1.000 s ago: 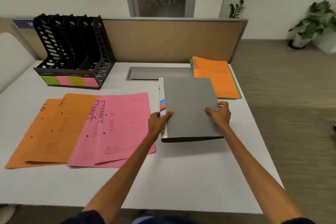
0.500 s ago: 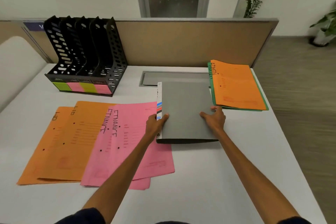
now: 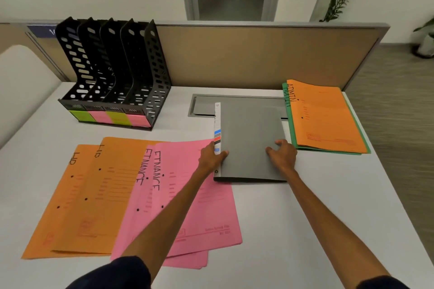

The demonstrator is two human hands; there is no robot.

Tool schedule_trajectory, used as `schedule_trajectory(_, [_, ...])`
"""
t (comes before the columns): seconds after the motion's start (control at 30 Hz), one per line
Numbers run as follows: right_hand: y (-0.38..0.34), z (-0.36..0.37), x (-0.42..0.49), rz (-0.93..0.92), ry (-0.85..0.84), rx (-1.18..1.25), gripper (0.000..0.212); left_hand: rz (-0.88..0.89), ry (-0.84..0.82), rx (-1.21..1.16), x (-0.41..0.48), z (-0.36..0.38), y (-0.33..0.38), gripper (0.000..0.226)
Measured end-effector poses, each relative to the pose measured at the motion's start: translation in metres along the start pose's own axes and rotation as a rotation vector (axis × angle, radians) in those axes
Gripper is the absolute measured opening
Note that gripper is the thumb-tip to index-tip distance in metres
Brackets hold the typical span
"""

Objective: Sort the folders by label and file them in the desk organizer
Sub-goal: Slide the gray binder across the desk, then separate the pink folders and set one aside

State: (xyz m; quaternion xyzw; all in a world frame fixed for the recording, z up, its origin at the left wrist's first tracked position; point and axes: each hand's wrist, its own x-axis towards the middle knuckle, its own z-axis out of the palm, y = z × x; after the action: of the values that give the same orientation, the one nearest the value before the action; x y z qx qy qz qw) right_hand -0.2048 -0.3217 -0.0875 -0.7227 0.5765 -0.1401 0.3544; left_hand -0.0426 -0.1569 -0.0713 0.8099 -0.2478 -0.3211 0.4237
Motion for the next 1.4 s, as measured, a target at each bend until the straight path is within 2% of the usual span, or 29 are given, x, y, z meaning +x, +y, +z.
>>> schedule_trajectory(0.17, [0.004,0.01,-0.021,-0.066,0.026,-0.07,0.046,0.03,0.026,0.015,-0.005,-0.003,-0.003,0.042])
schedule_trajectory(0.33, [0.002,0.021,-0.059,-0.271,0.137,-0.031,0.025,0.004,0.14,0.025,-0.032,-0.017,-0.022,0.044])
schedule_trajectory(0.47, [0.0,0.035,-0.093,-0.394,0.086,0.07,0.015,-0.01,0.263,0.059,-0.06,-0.037,-0.047,0.04])
schedule_trajectory(0.77, [-0.004,0.063,-0.155,-0.465,-0.01,0.106,0.01,-0.096,0.431,0.197,-0.122,-0.071,-0.09,0.048])
schedule_trajectory(0.87, [0.003,0.074,-0.171,-0.398,-0.098,-0.01,0.019,-0.174,0.42,0.206,-0.138,-0.076,-0.1,0.058])
schedule_trajectory(1.0, [0.008,0.083,-0.191,-0.278,-0.211,-0.309,0.043,-0.169,0.392,0.098,-0.156,-0.082,-0.112,0.068])
schedule_trajectory(1.13, [0.002,0.087,-0.209,-0.225,-0.256,-0.266,0.052,-0.233,0.4,-0.029,-0.169,-0.092,-0.115,0.071])
schedule_trajectory(1.27, [-0.003,0.085,-0.215,-0.134,-0.315,-0.154,0.056,-0.295,0.378,-0.116,-0.182,-0.099,-0.122,0.056])
schedule_trajectory(1.4, [-0.007,0.088,-0.225,-0.102,-0.373,-0.111,0.057,-0.296,0.49,-0.132,-0.196,-0.109,-0.128,0.057])
